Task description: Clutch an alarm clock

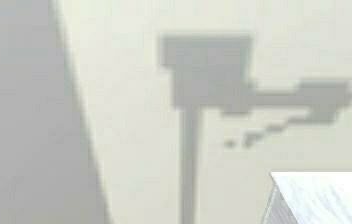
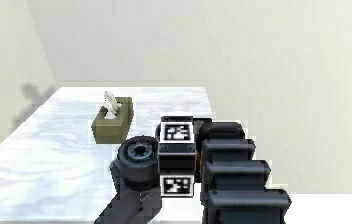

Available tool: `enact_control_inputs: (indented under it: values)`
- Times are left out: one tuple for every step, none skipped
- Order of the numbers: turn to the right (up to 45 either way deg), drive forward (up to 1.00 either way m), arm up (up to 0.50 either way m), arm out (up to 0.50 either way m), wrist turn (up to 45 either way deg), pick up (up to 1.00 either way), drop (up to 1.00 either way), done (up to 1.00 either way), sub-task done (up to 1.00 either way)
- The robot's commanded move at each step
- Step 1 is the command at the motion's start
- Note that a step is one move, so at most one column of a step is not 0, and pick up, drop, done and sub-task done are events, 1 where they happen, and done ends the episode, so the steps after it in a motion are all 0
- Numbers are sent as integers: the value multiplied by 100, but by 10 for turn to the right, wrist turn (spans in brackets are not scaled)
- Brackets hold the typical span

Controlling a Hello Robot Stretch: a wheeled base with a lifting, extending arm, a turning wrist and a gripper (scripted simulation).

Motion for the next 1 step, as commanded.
enact_control_inputs:
  values:
    - [0, 0, 0, 0, 450, 0, 0, 0, 0]
